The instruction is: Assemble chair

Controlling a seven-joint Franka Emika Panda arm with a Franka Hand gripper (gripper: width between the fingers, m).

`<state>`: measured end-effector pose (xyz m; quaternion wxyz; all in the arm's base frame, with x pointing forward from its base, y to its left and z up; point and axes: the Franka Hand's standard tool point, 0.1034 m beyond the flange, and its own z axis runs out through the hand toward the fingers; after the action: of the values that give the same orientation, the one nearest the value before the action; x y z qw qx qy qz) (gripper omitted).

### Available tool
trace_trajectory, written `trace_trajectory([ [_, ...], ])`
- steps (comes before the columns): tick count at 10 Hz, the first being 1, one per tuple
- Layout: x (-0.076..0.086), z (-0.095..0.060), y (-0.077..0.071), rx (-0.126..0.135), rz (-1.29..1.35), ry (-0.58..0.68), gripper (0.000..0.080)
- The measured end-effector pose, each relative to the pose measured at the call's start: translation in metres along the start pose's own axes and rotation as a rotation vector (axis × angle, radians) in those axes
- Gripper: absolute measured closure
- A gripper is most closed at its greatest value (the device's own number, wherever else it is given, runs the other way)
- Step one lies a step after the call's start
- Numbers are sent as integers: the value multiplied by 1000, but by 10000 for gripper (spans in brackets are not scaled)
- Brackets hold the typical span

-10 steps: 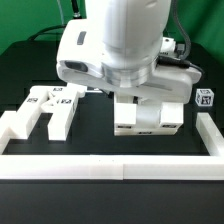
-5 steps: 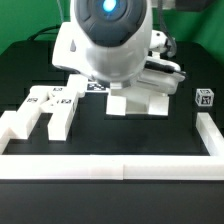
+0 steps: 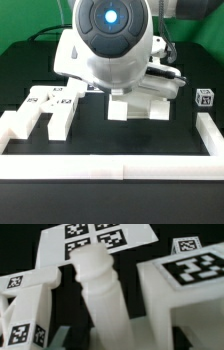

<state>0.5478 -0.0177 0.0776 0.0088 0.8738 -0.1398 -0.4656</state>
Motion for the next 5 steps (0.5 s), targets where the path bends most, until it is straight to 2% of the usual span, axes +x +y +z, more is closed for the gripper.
trace_trajectory([
  [2, 10, 2, -1, -3, 0, 8, 471],
  [4, 7, 6, 1, -6, 9, -22, 471],
  [5, 12, 5, 1, -3, 9, -3, 471],
])
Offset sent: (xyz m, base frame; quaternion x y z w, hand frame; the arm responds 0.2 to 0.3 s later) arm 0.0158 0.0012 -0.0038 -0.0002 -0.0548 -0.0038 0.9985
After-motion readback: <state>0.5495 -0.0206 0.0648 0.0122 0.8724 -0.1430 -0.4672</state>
